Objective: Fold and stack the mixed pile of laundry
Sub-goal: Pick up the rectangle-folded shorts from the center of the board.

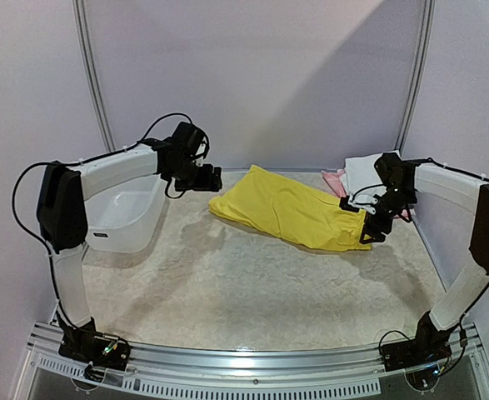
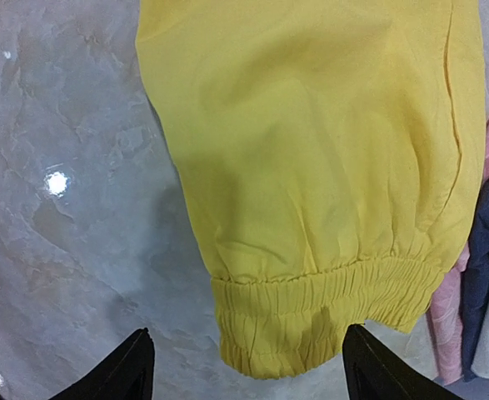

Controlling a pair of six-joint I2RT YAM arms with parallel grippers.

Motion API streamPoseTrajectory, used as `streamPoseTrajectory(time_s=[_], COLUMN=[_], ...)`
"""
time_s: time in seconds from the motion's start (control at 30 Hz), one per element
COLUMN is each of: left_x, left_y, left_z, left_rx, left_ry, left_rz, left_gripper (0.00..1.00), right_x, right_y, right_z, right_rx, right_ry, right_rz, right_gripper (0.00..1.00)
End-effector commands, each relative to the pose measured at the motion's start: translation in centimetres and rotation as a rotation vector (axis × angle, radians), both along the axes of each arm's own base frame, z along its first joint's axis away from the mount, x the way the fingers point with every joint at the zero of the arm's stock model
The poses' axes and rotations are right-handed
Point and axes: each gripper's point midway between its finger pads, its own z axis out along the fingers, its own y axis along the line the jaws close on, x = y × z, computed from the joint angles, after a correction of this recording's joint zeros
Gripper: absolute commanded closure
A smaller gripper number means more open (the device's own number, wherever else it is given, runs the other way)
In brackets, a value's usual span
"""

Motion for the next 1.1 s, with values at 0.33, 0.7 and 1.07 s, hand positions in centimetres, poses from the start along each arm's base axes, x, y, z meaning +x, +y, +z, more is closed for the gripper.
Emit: streamPoseTrajectory(time_s=[0.33,0.7,1.07], left_x=[-1.3,-0.6,-0.7], left_y=[-0.4,-0.7,-0.3], left_z=[-1.0,-3.7,-6.2], left_rx=[-0.088,-0.116,-0.364], left_ry=[0.021,0.069,0.1], left_rz=[0.041,0.077,0.395], left_gripper=[0.11,0.11,0.14], right_x=[1.8,1.2,-0.3], right_y=[-0.8,-1.9,-2.2], right_z=[-5.4,-10.0,-9.4], right_rx=[-0.269,-0.358,-0.365], right_ry=[-0.185,-0.191,-0.279], right_rz=[0.23,0.243,0.295], right_gripper=[0.25,0.49,0.85])
